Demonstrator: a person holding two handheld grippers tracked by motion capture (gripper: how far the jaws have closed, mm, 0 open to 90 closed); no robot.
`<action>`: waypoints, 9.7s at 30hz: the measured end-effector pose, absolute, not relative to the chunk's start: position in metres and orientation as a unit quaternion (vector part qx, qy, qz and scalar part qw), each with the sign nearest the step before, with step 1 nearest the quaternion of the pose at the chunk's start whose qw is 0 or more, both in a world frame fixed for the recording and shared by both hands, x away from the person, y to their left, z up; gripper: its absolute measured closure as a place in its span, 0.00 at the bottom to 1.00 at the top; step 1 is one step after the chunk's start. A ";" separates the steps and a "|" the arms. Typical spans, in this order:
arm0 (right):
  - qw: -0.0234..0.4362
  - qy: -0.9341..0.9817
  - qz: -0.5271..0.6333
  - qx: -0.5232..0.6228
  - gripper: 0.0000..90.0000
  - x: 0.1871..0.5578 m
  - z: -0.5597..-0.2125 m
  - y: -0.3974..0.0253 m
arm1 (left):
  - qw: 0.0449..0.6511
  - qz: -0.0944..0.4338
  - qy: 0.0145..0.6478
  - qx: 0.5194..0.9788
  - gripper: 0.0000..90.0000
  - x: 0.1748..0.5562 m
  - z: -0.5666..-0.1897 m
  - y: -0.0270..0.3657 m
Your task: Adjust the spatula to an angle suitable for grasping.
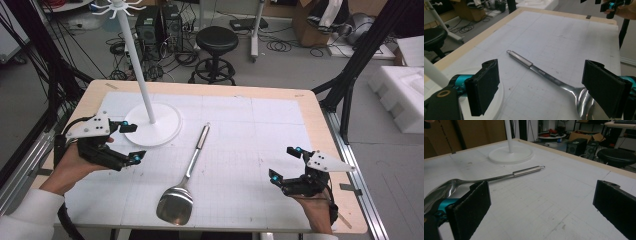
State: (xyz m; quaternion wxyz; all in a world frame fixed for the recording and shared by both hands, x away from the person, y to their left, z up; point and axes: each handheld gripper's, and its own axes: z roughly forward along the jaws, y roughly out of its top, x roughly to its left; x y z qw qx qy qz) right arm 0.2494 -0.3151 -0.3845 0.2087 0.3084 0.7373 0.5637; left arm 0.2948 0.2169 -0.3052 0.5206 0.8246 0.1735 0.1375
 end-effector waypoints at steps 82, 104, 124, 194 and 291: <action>0.205 0.742 0.566 0.294 0.00 0.250 -0.381 -0.308 | 0.197 -0.055 -0.055 0.977 1.00 0.302 -0.398 0.034; 0.206 0.743 0.566 0.292 0.00 0.250 -0.381 -0.308 | 0.152 -0.063 -0.070 0.984 1.00 0.298 -0.401 0.040; 0.206 0.744 0.565 0.292 0.00 0.249 -0.381 -0.308 | 0.141 -0.053 -0.053 0.987 1.00 0.298 -0.400 0.073; 0.203 0.750 0.557 0.295 0.00 0.249 -0.384 -0.305 | 0.077 -0.024 0.008 0.997 1.00 0.310 -0.398 0.171; 0.202 0.751 0.560 0.286 0.00 0.250 -0.383 -0.303 | 0.164 0.016 0.319 0.933 0.43 0.383 -0.399 0.168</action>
